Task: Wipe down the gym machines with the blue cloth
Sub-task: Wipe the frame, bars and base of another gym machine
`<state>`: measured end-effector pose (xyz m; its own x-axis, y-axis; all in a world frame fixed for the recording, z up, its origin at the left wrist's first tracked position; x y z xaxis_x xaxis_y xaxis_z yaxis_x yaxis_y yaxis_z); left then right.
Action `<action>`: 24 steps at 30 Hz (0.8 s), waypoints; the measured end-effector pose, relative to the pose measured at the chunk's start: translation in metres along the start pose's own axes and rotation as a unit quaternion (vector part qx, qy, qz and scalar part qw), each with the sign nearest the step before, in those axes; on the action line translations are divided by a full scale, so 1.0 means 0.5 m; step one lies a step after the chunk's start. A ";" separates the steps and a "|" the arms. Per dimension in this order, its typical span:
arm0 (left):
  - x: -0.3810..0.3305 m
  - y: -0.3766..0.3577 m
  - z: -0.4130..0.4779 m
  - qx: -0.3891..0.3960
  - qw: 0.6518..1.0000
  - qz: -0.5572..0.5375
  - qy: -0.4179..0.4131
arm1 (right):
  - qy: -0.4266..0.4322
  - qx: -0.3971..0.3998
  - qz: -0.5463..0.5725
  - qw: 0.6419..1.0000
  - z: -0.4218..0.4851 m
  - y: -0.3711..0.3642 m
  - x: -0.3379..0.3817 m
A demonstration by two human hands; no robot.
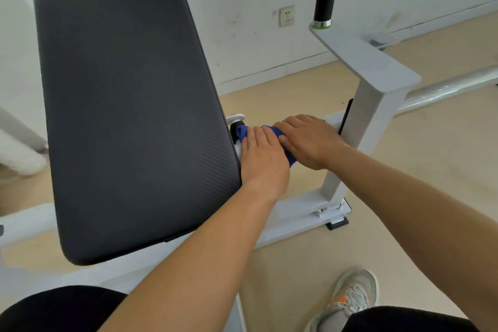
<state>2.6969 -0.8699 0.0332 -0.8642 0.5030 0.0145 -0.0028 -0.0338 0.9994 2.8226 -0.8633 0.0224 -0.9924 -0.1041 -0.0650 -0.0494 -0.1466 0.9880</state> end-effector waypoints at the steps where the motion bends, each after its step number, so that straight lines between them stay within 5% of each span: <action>1: 0.004 0.006 0.007 -0.008 1.000 -0.013 -0.007 | -0.018 -0.016 0.015 1.000 -0.001 -0.003 0.004; 7: -0.001 -0.012 -0.031 -0.027 0.995 0.070 -0.058 | -0.134 -0.159 0.031 0.978 -0.103 -0.068 0.045; 13: 0.002 0.006 0.009 -0.007 0.995 0.001 -0.101 | -0.157 -0.188 0.060 0.968 -0.087 -0.069 0.042; 19: 0.023 0.032 0.098 0.116 0.980 -0.088 -0.135 | -0.186 -0.194 0.104 0.957 -0.073 -0.044 0.026; 24: 0.029 0.003 0.071 0.067 0.967 -0.033 -0.245 | -0.287 -0.225 0.171 0.915 -0.130 -0.100 0.101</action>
<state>2.7021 -0.8322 0.0362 -0.5217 0.8502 -0.0705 0.0435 0.1091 0.9931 2.7823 -0.9254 -0.0392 -0.8431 0.2950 0.4495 0.1984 -0.6064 0.7700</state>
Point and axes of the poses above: each hand's wrist, its own z-axis towards the middle knuckle, its own y-axis out of the back of the hand, x = y × z, the point moved 4 cm from there along z, towards the middle knuckle, and after that the axes turned 4 degrees about -z, right-handed, at the moved point
